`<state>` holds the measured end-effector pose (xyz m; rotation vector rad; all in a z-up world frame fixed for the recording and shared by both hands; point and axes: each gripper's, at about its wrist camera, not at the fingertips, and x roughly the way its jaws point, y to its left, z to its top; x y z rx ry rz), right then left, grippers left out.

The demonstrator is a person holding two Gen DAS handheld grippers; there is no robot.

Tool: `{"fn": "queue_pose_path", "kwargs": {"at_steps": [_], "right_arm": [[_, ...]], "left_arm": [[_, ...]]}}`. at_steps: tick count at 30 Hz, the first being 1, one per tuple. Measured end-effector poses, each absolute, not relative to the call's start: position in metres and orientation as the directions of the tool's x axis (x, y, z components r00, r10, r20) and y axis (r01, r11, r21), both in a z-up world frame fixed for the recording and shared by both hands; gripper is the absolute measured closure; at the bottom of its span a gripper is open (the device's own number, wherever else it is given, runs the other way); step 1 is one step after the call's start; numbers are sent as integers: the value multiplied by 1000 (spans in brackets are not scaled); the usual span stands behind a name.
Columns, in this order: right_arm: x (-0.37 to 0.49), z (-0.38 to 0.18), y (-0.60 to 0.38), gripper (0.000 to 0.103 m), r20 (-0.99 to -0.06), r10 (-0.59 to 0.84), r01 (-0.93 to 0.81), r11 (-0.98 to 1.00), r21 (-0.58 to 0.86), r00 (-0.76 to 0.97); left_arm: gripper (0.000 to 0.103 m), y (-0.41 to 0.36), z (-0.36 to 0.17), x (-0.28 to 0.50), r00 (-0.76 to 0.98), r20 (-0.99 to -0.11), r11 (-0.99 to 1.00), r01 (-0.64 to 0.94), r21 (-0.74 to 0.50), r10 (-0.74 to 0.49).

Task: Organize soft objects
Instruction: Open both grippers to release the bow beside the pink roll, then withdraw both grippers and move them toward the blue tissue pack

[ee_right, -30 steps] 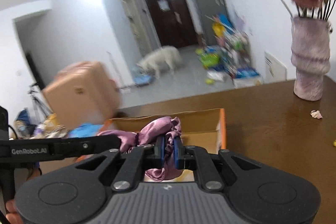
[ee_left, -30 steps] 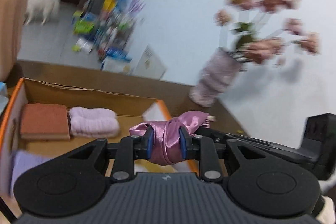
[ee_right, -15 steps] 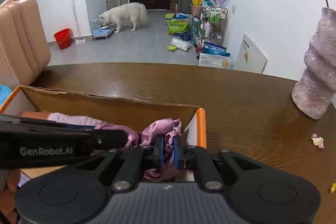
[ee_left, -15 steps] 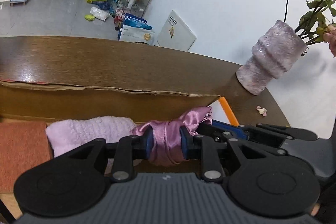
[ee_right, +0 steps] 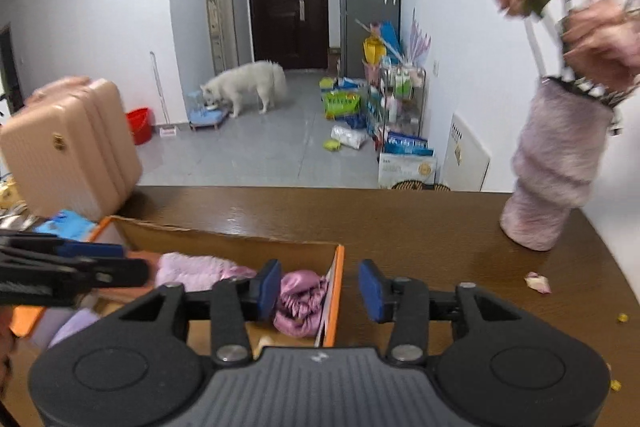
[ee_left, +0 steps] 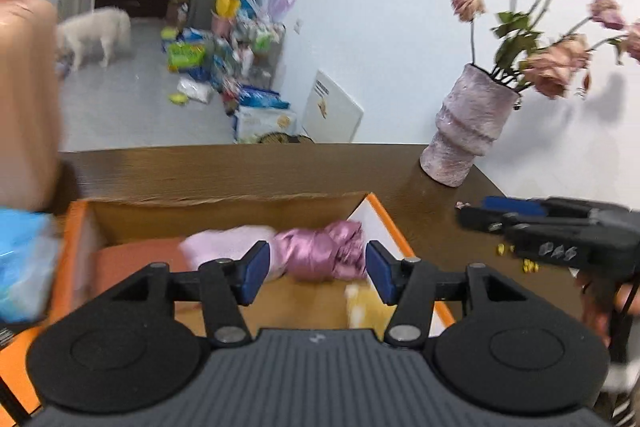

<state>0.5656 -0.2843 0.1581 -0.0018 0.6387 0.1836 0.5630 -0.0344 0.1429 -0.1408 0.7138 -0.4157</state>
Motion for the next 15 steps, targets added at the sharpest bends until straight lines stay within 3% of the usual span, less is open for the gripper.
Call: {"fn": "queue_pose_path", "kwargs": {"at_steps": [2,7,10,15], "right_arm": [[531,167,-291,51,-585,195,-204,978,52,787],[471,178,-298,51,-559,236,-232,970,80,795],[418,180,-293,47,-502,268,-256,962,94,822],[318,162,-272,41,-417,330,-347,937,37,847]], "left_arm": [[42,-16,154,527,702,-597,921,309,-236,-388],[40,8,176,448,755,-582,953,260,-154,-300],[29,19,179,391,796,-531,957,258,-137,-290],[26,33,162,290,832,-471,955,278,-103,-293]]}}
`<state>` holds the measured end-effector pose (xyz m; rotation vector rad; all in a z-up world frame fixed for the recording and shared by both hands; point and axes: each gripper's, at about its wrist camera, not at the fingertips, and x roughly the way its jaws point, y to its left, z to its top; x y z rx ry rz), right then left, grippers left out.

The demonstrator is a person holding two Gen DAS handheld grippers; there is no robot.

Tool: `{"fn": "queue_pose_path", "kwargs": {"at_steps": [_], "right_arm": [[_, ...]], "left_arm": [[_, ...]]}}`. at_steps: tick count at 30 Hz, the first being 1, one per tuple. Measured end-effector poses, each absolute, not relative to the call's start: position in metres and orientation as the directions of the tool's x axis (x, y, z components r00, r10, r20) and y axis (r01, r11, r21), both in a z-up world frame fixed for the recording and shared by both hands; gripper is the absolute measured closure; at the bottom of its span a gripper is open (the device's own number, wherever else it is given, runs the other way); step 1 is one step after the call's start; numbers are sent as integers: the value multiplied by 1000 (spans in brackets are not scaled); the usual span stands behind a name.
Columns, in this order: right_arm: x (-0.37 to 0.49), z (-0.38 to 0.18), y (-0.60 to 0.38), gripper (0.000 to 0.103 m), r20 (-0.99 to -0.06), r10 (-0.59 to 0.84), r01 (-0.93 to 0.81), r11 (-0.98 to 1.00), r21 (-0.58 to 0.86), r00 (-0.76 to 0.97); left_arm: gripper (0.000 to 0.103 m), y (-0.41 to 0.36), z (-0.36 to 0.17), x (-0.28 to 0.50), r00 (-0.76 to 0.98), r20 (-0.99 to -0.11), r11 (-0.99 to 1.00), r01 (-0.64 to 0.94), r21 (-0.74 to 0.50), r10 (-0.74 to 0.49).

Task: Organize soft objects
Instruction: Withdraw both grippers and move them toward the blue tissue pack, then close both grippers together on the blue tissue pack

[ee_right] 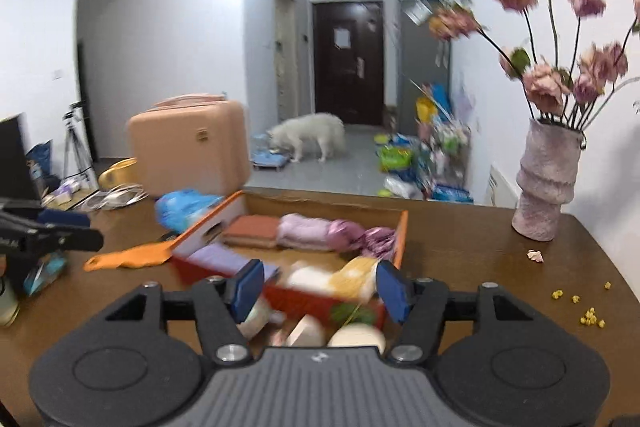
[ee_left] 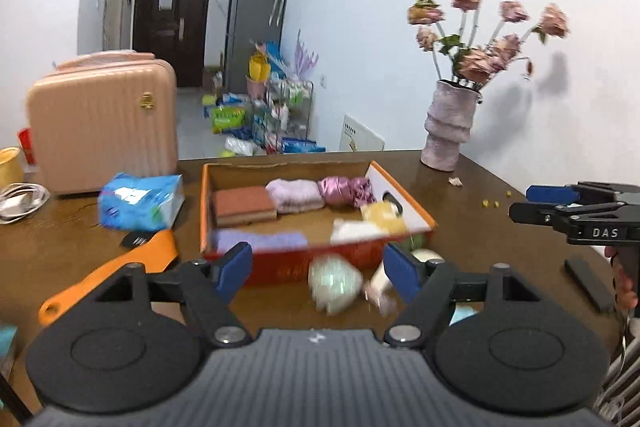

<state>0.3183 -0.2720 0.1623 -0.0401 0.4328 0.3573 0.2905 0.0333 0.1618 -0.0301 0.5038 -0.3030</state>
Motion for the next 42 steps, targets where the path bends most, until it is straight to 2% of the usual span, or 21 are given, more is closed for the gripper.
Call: {"fn": "queue_pose_path", "kwargs": {"at_steps": [2,5,9,14,18,23,29,31,32,39,42], "right_arm": [[276,151,-266,36,-387,357,-375,927,31,850],[224,130,-257,23,-357,367,-385,923,24,859],[163,90,-249,23,-360,324,-342,940,14,875],[124,48,-256,23,-436,347,-316,938,144,831],[120,39,-255,23,-467,323,-297,946,131,823],[129,42,-254,23,-455,328,-293,945,147,828],[154,29,-231,23,-493,392,-348,920,183,777],[164,23,-212,27,-511,412,-371,910,187,754],[170,20,-202,29,-520,411,-373,910,182,749],[211,12,-141,31,-531,457,-454,879,147,714],[226,7,-132,33,-549,398,-431,899,75,735]], "left_arm": [[18,38,149,255,840,-444,949,294,-111,-312],[18,47,119,206,833,-449,946,281,-159,-323],[17,57,81,148,847,-461,962,202,-183,-265],[13,67,54,112,838,-487,959,137,-249,-246],[12,72,45,121,817,-519,957,128,-262,-251],[12,69,41,132,805,-518,945,154,-288,-290],[13,60,40,170,810,-528,961,154,-231,-256],[13,63,43,184,822,-522,968,136,-212,-230],[13,65,44,192,826,-520,971,128,-201,-216],[13,77,46,243,829,-531,981,109,-159,-178],[13,75,40,264,817,-543,979,128,-160,-195]]}}
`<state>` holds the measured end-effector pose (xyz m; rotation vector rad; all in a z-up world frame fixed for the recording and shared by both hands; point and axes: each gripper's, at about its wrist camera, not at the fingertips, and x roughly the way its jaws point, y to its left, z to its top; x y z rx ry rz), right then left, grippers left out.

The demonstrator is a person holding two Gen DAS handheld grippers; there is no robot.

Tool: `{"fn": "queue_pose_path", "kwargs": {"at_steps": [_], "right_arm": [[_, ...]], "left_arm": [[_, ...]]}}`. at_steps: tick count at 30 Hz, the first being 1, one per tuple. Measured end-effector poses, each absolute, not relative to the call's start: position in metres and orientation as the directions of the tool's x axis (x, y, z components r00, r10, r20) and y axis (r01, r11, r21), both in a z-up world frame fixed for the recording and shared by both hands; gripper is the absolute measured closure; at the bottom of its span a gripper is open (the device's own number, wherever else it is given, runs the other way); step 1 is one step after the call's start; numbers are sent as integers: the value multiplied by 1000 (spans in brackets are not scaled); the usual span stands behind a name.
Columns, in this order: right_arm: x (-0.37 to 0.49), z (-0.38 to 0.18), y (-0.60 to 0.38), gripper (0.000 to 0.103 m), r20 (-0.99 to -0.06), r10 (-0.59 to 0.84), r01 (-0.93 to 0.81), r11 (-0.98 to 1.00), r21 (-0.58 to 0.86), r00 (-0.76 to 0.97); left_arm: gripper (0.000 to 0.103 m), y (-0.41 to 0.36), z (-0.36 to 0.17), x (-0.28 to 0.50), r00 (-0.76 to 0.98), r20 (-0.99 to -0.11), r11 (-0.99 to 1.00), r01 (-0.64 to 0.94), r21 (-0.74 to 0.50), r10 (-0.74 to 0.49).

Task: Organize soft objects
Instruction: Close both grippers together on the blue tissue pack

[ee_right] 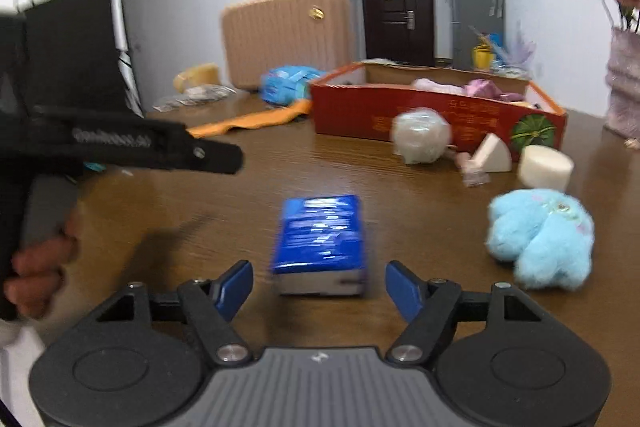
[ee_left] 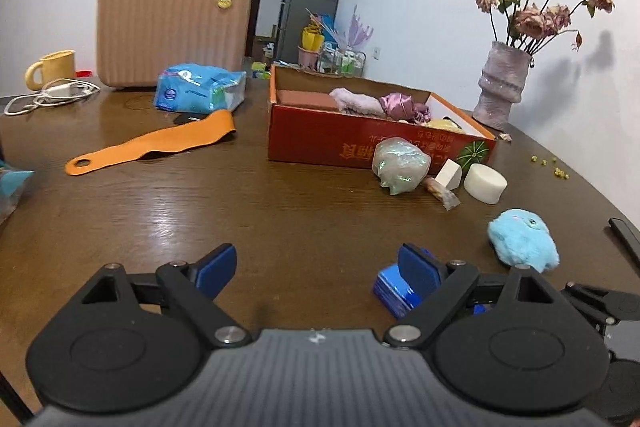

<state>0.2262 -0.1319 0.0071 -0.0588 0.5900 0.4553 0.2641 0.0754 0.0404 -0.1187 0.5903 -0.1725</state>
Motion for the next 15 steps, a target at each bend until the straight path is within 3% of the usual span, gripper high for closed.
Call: {"fn": "queue_pose_path", "kwargs": {"at_steps": [5,9,12,15], "right_arm": [[247,11,-177,32,-541,275,-266,959,97,795],[257,14,-198,37,-530,317,-244,948,204,787],[270,11,-201,53,-518,438,-264,888,378,734],[285,5,-191,70,-533,480,-267,863,429,697]], "left_arm": [[19,62,25,289,774,-555,951,215,-222,-305],[48,50,11,308,713,-561,904,276,-326,-420],[71,45,3,320,680,-573,882,266,-390,-458],[73,43,2,313,656,-582,864,238,-444,-480]]}}
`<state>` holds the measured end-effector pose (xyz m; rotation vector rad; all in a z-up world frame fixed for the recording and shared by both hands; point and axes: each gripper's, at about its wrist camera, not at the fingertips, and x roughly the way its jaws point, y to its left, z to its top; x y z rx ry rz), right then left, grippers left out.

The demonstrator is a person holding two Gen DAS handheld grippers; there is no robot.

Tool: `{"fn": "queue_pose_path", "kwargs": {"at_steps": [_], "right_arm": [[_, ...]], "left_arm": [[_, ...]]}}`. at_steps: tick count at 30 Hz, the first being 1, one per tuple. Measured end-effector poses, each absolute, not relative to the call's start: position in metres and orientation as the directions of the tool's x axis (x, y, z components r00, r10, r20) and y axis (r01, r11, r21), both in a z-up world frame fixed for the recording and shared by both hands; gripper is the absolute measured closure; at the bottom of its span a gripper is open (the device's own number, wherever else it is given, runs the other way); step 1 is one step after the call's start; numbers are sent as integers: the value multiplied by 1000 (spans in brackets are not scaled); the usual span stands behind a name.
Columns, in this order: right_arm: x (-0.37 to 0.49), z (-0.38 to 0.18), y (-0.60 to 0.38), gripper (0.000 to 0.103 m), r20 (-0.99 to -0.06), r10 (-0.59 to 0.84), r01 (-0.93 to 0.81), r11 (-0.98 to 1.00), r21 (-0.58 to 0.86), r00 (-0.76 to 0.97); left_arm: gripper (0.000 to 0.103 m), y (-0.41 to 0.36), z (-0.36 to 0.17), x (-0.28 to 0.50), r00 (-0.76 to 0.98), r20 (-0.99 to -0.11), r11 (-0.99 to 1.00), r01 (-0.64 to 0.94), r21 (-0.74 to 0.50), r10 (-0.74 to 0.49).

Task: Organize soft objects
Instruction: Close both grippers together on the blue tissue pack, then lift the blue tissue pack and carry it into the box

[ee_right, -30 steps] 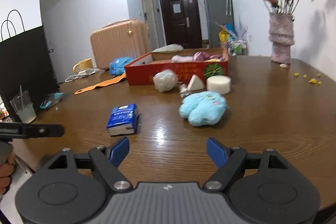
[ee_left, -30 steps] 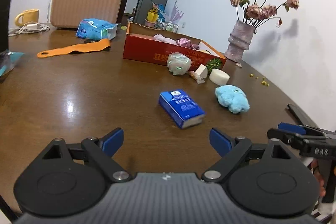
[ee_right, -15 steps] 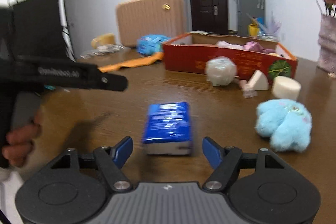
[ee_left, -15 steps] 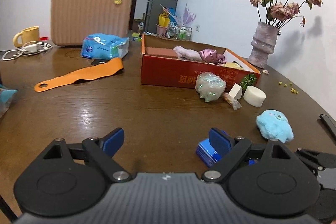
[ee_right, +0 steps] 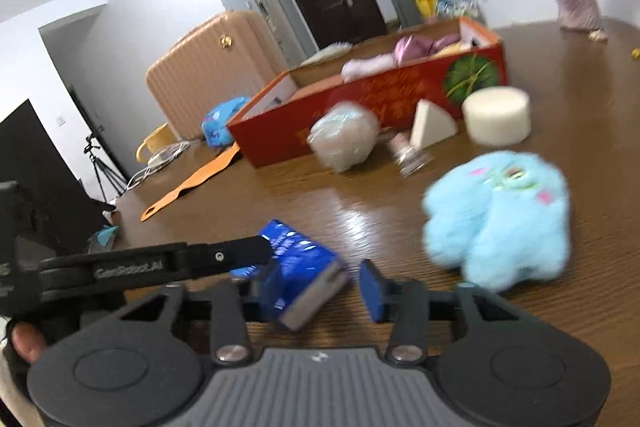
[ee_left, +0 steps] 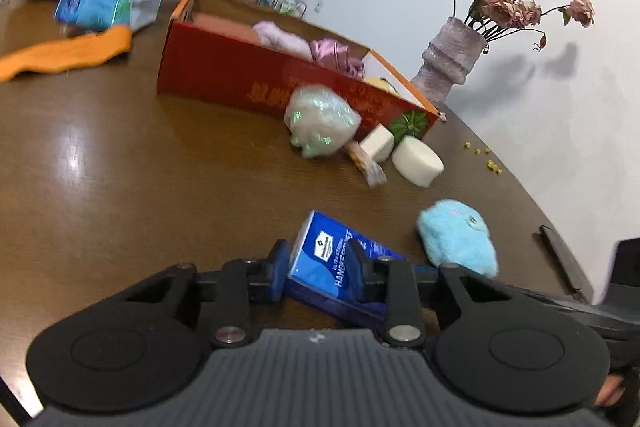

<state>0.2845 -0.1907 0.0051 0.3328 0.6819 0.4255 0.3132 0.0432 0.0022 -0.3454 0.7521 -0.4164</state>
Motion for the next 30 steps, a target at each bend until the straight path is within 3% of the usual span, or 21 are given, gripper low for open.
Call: {"fn": "queue_pose_path", "kwargs": {"at_steps": [5,11,12,24,27,30], "right_arm": [[285,4,-190,77,-530,490,-283,860,425,692],[272,3,-189,78,-535,487,-315,868,383,690],[272,2,-188,78,-529,487,-327,869,371,695],[265,-2,-194,81,-509,534,-336,836,433,674],[264,10,-193,82,-499,524,-342,844,414,690],[275,43,-197,82,-426,521,-376,845,381,740]], "left_arm": [[73,46,5,282,628,-589,845,235,-480,-509],[72,58,-2,292,631,-581,823,169,-543,-514],[76,57,-3,295,629,-579,818,169,-550,-519],[80,49,-1,271,663,-574,834,143,-533,-480],[80,48,15,274,694,-533,832,177,-525,-484],[80,49,45,295,724,-461,813,240,-530,-514]]}}
